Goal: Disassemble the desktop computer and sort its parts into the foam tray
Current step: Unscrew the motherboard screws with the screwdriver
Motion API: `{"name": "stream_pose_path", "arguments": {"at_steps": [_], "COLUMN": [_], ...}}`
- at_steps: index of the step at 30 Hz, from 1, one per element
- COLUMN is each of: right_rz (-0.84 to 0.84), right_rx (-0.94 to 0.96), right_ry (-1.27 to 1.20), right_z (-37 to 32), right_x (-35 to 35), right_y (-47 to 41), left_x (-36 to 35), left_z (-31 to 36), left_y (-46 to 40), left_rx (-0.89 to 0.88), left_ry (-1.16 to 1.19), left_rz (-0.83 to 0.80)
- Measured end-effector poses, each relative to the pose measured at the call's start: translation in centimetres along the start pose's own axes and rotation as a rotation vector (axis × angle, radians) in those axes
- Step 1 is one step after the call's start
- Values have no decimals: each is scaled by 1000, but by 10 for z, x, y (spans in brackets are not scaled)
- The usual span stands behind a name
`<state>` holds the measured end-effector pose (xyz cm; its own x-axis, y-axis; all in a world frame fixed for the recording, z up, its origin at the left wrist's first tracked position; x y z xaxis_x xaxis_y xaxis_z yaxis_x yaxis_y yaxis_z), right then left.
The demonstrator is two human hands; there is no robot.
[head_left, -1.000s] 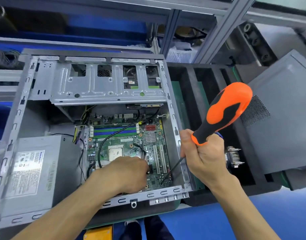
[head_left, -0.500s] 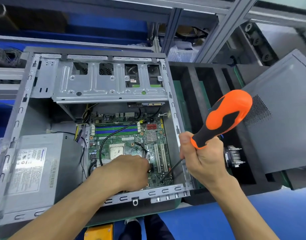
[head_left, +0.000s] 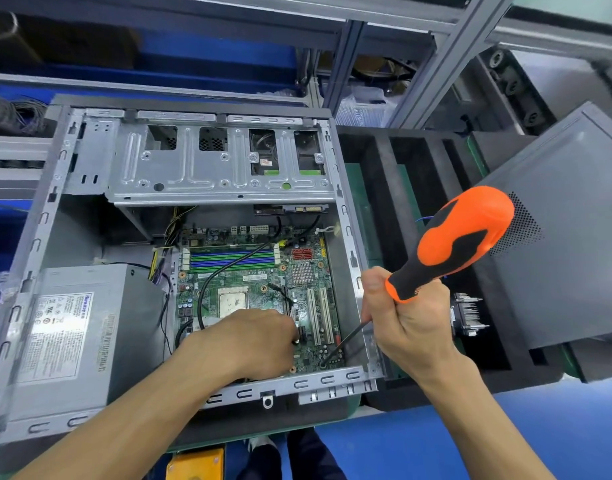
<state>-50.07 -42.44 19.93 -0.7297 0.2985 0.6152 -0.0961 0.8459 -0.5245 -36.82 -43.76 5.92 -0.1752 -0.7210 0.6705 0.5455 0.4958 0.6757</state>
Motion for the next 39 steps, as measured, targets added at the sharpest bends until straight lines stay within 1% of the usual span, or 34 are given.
{"name": "stream_pose_path", "arguments": {"at_steps": [15,20,25,30,39], "right_rz": [21,5,21,-3,15], "right_rx": [5,-1,23,3,-38], "right_ry": [-3,-32,-1,-23,-49], "right_z": [1,1,0,2,7], "right_x": [3,5,5,4,5], "right_y": [4,3,2,4,7], "left_x": [1,0,0,0,-2], "left_z": [0,-1,-1,-2,-2], "left_y": [0,0,-1,-1,-3], "left_rx": [-4,-1,5,7,7], "left_ry": [35,47,50,52,55], "left_rz": [6,5,-1,1,-5]}}
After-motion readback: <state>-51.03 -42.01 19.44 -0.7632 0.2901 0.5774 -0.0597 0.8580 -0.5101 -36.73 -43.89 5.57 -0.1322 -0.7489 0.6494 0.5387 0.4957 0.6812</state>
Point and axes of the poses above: each hand's wrist, its own y-axis away from the middle knuckle, its own x-axis out of the back of the hand, z = x × y, the point moved 8 cm from there along -y, towards the middle knuckle
